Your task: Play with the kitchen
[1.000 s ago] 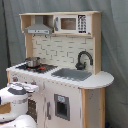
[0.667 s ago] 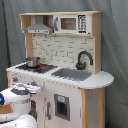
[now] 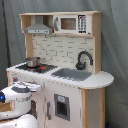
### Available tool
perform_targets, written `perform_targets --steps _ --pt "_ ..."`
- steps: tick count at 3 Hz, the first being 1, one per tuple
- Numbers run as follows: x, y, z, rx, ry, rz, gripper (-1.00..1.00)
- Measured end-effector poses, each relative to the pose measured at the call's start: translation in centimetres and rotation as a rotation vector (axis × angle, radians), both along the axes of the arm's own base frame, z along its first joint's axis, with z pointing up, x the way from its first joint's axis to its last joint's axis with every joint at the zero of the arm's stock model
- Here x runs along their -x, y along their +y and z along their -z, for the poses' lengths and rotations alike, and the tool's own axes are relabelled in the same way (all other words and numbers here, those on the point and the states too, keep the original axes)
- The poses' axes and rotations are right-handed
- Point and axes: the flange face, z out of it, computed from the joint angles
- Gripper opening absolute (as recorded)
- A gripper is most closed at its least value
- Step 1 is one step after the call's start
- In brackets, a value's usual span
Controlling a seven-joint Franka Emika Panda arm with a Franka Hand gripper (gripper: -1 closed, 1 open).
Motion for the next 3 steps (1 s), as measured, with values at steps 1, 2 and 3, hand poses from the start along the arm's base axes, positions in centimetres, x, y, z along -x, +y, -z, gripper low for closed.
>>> perform_targets --steps 1,2,3 --pt "-0.01 -0.02 -0.07 -0.001 -0.001 0.001 -1.00" --pt "-0.07 0.15 -0.42 -0.116 -0.002 0.010 -1.00" --pt "-0.08 0.09 -0.41 -0.231 0.003 0.020 -1.00"
